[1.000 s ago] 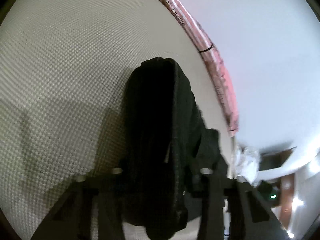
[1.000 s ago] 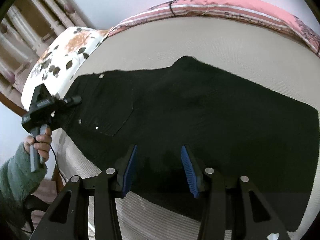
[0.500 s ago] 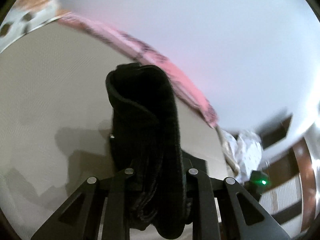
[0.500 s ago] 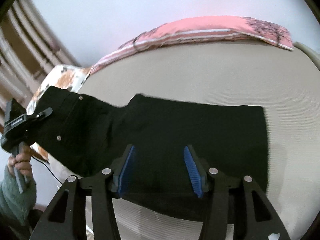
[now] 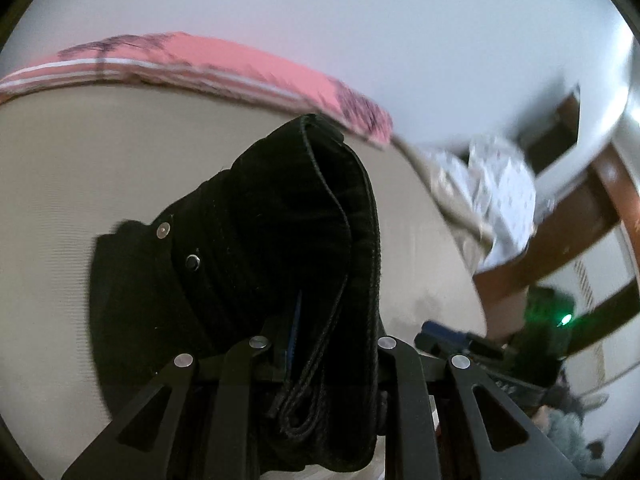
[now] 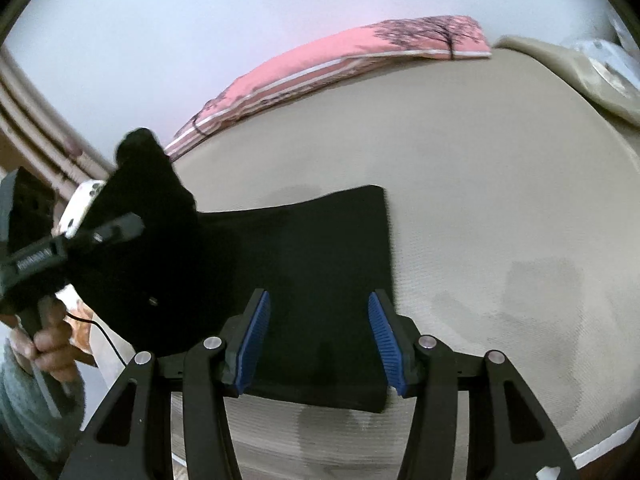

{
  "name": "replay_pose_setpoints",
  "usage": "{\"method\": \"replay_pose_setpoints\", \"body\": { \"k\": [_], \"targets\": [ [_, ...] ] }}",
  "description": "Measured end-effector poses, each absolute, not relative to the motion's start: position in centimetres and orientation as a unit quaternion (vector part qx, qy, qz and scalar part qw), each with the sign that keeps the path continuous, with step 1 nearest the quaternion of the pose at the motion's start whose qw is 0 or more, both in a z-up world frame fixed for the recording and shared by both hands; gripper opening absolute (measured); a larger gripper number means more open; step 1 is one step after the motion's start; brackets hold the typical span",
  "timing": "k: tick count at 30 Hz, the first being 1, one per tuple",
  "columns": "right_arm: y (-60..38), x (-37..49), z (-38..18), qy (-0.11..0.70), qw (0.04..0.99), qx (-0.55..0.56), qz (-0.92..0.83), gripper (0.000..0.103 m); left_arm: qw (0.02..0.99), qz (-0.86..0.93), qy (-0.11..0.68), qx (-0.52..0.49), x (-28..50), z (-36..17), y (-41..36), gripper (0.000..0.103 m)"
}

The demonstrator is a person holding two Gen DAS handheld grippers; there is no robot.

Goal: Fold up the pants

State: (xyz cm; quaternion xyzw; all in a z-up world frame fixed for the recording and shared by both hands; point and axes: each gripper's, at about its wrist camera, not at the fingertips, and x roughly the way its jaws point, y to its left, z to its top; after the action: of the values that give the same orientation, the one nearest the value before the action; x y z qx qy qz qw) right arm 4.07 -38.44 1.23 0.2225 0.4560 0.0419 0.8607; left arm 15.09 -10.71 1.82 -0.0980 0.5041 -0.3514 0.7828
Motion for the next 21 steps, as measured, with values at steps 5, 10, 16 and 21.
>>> {"method": "replay_pose_setpoints", "body": {
  "k": [5,10,16,21],
  "targets": [
    [-41.0,3.7,0.4,0.452,0.851,0.264,0.033,0.050,0.787,-0.332,0.519,-0.020,13.5,-1.3,-15.6,0.020],
    [-41.7,3.9,-0.2,0.451,0.846,0.284,0.032,0.050,0.797,-0.304,0.521,0.030,12.6,-4.2,-17.6,0.021],
    [-41.7,4.0,-0.8,0.454,0.840,0.294,0.038,0.051,0.806,-0.293,0.510,0.069,11.8,-3.9,-17.9,0.028],
    [-41.3,4.2,-1.3,0.464,0.834,0.295,0.043,0.051,0.808,-0.288,0.508,0.083,11.2,-3.7,-17.4,0.045]
  ]
}}
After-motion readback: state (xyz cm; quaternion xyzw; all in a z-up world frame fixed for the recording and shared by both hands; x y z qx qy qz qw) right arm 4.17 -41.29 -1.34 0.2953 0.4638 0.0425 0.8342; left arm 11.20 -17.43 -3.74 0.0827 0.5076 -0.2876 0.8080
